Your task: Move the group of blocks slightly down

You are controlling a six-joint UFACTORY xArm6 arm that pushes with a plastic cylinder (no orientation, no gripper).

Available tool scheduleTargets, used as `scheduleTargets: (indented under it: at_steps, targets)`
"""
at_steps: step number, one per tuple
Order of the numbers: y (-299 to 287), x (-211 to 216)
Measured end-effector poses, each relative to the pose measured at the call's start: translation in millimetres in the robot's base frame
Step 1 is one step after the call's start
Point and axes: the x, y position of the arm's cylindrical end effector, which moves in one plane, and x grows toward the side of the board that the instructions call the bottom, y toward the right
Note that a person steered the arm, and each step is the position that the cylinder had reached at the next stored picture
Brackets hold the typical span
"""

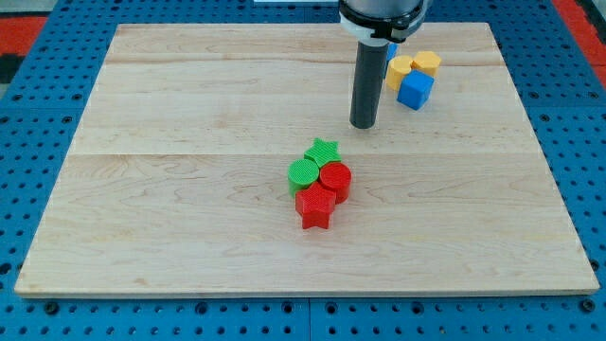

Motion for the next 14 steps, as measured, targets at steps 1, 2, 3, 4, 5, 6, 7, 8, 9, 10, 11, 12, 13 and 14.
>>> scheduleTargets:
  at_steps: [1, 2, 3, 4, 5, 6, 7, 8, 9, 10, 11, 12, 13, 14]
  targets:
    - [19, 8]
    - [49, 14]
    - [54, 25]
    - [48, 38]
    - [47, 38]
    - [47, 38]
    - [44, 38]
    - [45, 39]
    - [43, 67]
    - [13, 78]
    - [-22, 91]
    - [-69, 92]
    - [-65, 92]
    - [-63, 88]
